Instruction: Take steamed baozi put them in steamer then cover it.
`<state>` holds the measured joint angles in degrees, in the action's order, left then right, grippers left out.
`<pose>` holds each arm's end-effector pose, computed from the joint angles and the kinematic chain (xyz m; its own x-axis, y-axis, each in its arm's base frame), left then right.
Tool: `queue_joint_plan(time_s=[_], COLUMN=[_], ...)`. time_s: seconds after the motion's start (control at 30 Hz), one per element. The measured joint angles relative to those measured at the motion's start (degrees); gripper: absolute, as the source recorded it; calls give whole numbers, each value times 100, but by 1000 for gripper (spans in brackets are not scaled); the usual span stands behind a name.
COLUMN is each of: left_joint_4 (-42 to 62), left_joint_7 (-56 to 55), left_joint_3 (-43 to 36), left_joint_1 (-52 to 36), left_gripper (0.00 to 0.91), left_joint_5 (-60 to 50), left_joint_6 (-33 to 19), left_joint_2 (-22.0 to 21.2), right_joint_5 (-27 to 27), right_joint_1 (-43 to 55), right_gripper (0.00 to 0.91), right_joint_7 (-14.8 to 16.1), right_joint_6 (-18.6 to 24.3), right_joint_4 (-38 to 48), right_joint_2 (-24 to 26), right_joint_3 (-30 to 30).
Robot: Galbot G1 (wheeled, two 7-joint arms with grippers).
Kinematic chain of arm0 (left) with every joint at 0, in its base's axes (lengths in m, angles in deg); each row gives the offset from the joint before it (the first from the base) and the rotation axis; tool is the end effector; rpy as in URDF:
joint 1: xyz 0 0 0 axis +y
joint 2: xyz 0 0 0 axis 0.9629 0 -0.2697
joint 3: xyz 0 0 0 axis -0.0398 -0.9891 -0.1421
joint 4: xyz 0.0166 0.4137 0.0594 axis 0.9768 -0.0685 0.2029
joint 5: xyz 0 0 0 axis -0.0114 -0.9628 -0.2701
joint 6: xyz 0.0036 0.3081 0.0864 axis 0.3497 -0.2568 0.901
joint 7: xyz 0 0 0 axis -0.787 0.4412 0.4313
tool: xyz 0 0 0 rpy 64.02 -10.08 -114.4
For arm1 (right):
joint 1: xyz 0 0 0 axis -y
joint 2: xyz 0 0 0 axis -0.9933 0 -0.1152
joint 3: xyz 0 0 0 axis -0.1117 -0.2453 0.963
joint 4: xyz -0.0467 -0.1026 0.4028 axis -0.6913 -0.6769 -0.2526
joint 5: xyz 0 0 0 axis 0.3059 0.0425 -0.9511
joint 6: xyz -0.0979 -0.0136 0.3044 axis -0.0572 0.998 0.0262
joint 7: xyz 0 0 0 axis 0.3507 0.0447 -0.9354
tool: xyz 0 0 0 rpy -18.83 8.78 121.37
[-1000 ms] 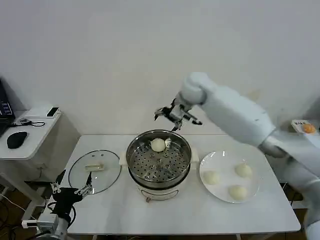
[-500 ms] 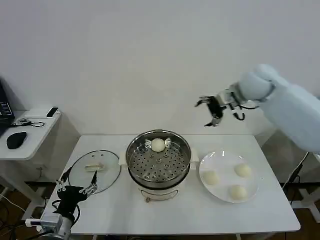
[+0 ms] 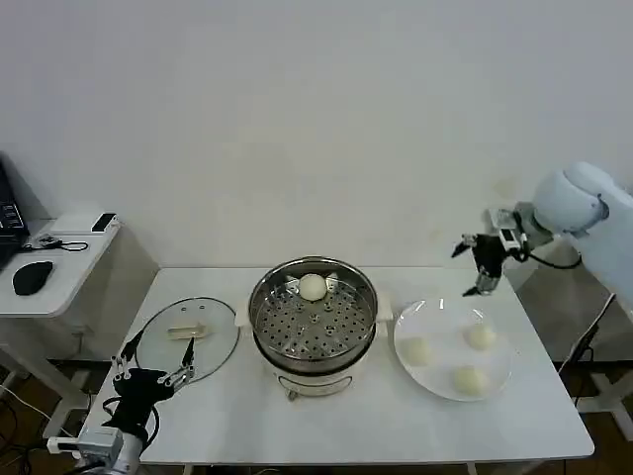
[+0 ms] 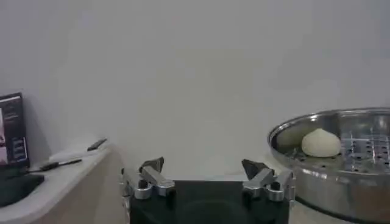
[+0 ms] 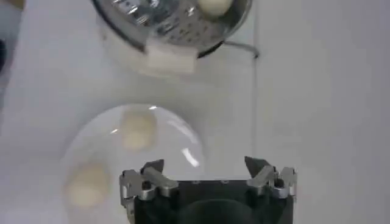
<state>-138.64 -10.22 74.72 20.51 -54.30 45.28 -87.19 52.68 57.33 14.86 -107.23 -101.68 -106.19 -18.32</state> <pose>0.0760 0.0915 -0.2962 -0.9916 -0.0149 0.1287 0.0144 0.9744 0.2242 0.4851 -0.2372 -0.0816 -0.2214 -0.1874 0.9570 -0.9740 -0.0059 -0.2265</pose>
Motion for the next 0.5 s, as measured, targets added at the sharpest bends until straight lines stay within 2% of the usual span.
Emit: queue_joint_plan(time_s=[0.5], left_joint_4=[76], left_joint_7=[7], left_joint_3=[10], left_joint_1=[-10], left_gripper=[907], left_joint_5=[-20], left_joint_6=[-1], left_joint_2=[-10], right_joint_5=[362], right_joint_1=[-985], right_gripper=[907], right_joint_7=[-39], right_joint_6=[-49], right_joint_4=[326], right_joint_2=[-405], right_joint_3=[318])
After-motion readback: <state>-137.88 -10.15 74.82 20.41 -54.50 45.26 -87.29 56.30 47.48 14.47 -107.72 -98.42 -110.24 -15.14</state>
